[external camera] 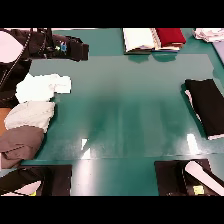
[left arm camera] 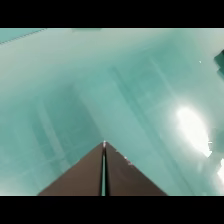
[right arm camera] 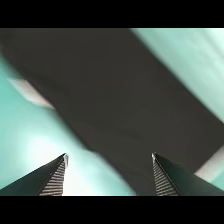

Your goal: Fold the shirts.

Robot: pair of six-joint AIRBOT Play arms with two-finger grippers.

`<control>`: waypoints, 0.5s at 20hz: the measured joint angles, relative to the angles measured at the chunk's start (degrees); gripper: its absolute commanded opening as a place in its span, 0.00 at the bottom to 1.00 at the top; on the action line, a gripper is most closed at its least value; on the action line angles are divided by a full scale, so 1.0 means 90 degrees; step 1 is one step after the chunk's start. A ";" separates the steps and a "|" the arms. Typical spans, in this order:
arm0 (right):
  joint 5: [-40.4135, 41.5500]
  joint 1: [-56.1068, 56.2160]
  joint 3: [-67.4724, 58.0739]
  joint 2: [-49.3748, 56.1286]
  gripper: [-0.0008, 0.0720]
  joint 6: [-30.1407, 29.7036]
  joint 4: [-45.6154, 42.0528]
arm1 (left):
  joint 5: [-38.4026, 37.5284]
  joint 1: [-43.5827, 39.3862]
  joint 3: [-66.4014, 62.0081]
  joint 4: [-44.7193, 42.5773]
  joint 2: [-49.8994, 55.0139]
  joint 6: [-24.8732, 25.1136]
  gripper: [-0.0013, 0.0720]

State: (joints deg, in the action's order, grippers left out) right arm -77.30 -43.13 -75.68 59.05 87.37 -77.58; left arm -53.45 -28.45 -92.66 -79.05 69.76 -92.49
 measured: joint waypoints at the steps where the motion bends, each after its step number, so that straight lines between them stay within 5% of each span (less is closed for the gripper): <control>1: 0.0085 0.0330 -0.0090 -0.0063 0.84 0.0000 0.0223 | 0.0017 0.0000 0.0000 0.0000 0.0000 0.0000 0.05; 4: 0.0357 0.1693 -0.0335 -0.0155 0.80 0.0000 0.0646 | 0.0029 0.0000 0.0000 -0.0002 0.0000 -0.0002 0.05; 7: 0.0680 0.3109 -0.0442 -0.0148 0.49 -0.0002 0.0814 | 0.0053 0.0000 0.0000 0.0000 0.0000 -0.0002 0.05; 9: 0.0894 0.3993 -0.0471 -0.0080 0.07 -0.0007 0.0867 | 0.0080 0.0000 0.0000 0.0000 0.0000 -0.0002 0.05; 10: 0.0976 0.4347 -0.0483 -0.0041 0.04 -0.0061 0.0886 | 0.0083 0.0000 0.0000 0.0000 0.0000 -0.0005 0.05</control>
State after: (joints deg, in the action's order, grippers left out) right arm -68.51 -4.01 -80.03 58.67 86.83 -69.60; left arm -52.71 -28.45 -92.66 -79.05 69.76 -92.53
